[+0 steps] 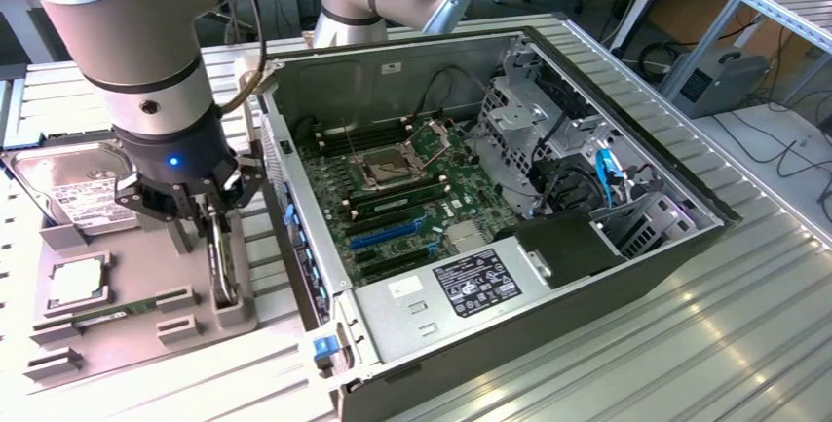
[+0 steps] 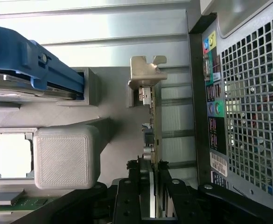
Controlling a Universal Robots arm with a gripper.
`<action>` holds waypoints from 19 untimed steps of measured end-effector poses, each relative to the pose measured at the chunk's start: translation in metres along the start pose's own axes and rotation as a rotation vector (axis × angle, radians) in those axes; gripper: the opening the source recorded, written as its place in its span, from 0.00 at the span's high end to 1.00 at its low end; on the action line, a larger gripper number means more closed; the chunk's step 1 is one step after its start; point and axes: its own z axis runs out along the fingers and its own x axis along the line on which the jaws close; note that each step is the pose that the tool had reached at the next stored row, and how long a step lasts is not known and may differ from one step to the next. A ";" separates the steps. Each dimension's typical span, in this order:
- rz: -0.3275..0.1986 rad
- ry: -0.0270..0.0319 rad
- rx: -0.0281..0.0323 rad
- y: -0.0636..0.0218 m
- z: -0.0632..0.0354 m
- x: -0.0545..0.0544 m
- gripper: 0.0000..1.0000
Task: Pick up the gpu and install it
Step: 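Pick up the gpu and move the gpu toward the slot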
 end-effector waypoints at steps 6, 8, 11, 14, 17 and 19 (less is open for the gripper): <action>0.000 0.0000 0.0000 0.0003 -0.0078 0.000 0.73; 0.000 0.0001 0.0000 0.0004 -0.0100 0.000 0.73; 0.000 0.0000 0.0000 0.0006 -0.0132 0.000 0.73; 0.000 0.0000 0.0000 0.0007 -0.0162 0.000 0.73; 0.000 0.0000 0.0000 0.0008 -0.0190 0.000 0.73; 0.000 0.0001 0.0001 0.0009 -0.0215 -0.001 0.73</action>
